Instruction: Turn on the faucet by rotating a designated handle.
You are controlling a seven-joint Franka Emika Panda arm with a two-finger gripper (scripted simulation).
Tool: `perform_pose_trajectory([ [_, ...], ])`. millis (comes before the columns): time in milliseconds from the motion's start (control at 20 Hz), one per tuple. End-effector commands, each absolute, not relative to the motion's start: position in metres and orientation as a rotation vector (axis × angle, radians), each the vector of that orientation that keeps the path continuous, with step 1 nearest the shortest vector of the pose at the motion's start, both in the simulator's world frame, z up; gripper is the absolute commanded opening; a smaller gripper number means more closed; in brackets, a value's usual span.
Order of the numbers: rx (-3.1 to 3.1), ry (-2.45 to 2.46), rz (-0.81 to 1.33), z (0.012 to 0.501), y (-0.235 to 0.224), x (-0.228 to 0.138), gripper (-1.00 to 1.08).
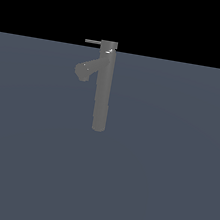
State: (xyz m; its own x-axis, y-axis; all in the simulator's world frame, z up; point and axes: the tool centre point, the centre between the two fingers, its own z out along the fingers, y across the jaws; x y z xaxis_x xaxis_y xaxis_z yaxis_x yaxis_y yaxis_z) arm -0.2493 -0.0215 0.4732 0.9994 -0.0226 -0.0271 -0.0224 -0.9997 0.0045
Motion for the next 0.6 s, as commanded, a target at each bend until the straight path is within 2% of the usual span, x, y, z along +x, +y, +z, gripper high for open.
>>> perform_pose_trajectory([
  [0,3.137,-0.035,-0.043,0.473,-0.022,-0.249,-1.0],
  [550,3.174,-0.108,0.039,0.486,-0.026,-0.244,-1.0],
])
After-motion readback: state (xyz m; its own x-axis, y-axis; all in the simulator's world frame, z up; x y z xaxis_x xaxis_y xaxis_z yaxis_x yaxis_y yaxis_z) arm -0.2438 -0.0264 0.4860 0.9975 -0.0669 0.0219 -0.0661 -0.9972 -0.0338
